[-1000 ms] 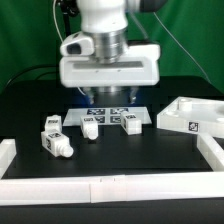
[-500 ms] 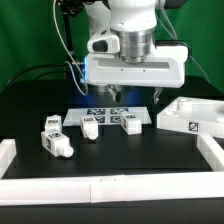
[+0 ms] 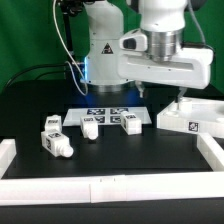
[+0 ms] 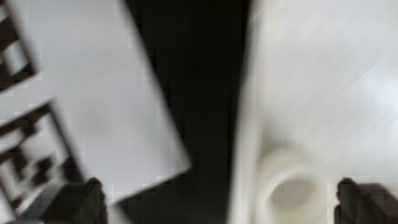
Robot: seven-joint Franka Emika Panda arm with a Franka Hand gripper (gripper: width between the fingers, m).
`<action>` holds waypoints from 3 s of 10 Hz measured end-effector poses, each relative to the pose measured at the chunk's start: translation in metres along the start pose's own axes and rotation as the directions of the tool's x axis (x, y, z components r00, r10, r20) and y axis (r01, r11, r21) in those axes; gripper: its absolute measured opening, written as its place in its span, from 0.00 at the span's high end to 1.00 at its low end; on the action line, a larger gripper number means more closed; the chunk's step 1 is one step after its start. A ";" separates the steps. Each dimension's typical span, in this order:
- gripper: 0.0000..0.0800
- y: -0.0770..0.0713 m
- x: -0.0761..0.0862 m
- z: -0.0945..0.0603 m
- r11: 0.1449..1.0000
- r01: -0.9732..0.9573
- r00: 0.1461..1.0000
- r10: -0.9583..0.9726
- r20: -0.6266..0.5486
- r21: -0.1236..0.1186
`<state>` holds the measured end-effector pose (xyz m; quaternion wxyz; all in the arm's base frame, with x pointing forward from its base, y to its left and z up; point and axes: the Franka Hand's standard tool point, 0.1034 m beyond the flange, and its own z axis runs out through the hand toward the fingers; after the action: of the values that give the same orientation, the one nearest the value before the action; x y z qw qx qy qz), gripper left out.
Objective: Assemble one leg
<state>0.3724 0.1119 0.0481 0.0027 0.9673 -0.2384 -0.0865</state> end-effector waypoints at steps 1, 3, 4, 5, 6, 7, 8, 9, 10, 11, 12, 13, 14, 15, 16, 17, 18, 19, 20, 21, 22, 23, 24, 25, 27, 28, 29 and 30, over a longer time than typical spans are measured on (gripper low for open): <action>0.19 -0.011 -0.010 0.007 1.000 0.009 1.000 -0.009 -0.009 -0.001; 0.19 -0.025 -0.025 0.026 1.000 0.005 1.000 -0.005 -0.023 -0.009; 0.19 -0.025 -0.028 0.036 1.000 0.012 1.000 -0.012 -0.023 -0.014; 0.19 -0.023 -0.029 0.040 1.000 0.016 1.000 -0.016 -0.020 -0.019; 0.19 -0.021 -0.030 0.044 1.000 0.016 1.000 -0.016 -0.019 -0.022; 0.19 -0.022 -0.032 0.045 1.000 0.019 1.000 -0.020 -0.017 -0.025; 0.19 -0.022 -0.032 0.045 0.999 0.024 1.000 -0.024 -0.017 -0.024; 0.33 -0.022 -0.032 0.045 0.999 0.024 1.000 -0.024 -0.017 -0.024; 0.33 -0.022 -0.032 0.045 0.999 0.024 1.000 -0.025 -0.017 -0.024; 0.51 -0.022 -0.032 0.045 0.999 0.024 1.000 -0.025 -0.017 -0.024; 0.72 -0.022 -0.032 0.045 0.999 0.025 1.000 -0.025 -0.017 -0.024; 0.72 -0.022 -0.032 0.045 0.999 0.029 0.999 -0.029 -0.017 -0.024; 0.92 -0.019 -0.027 0.041 0.997 0.077 0.997 -0.077 -0.018 -0.021; 0.93 -0.001 -0.009 0.028 0.989 0.151 0.989 -0.151 -0.008 -0.007; 0.93 0.016 0.006 0.014 0.989 0.150 0.989 -0.150 0.002 0.001; 0.93 0.029 0.015 -0.004 0.987 0.163 0.986 -0.163 0.023 0.010; 0.93 0.041 0.029 -0.027 0.987 0.161 0.986 -0.162 0.041 0.024; 0.93 0.050 0.045 -0.042 0.987 0.153 0.987 -0.155 0.042 0.038; 0.93 0.053 0.055 -0.045 0.989 0.143 0.989 -0.145 0.035 0.044; 0.93 0.050 0.056 -0.042 0.988 0.148 0.989 -0.149 0.024 0.044; 0.93 0.051 0.055 -0.041 0.988 0.149 0.988 -0.150 0.027 0.043; 0.93 0.051 0.055 -0.041 0.988 0.148 0.988 -0.149 0.028 0.042; 0.93 0.048 0.059 -0.036 0.983 0.179 0.984 -0.178 -0.013 0.034; 0.93 0.044 0.056 -0.013 0.964 0.264 0.963 -0.263 -0.050 0.008; 0.93 0.066 0.101 -0.033 0.913 0.407 0.913 -0.407 -0.032 0.028; 0.93 0.073 0.131 -0.036 0.890 0.455 0.890 -0.453 -0.056 0.028; 0.93 0.069 0.146 -0.036 0.880 0.474 0.880 -0.472 -0.057 0.024; 0.93 0.060 0.144 -0.041 0.897 0.441 0.896 -0.439 -0.062 0.022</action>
Offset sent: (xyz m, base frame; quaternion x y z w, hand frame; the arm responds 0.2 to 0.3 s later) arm -0.0079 0.0052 -0.0343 -0.0126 0.0394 0.0387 0.9984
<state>0.4769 -0.0092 0.0669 -0.0274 0.9981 -0.0151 -0.0536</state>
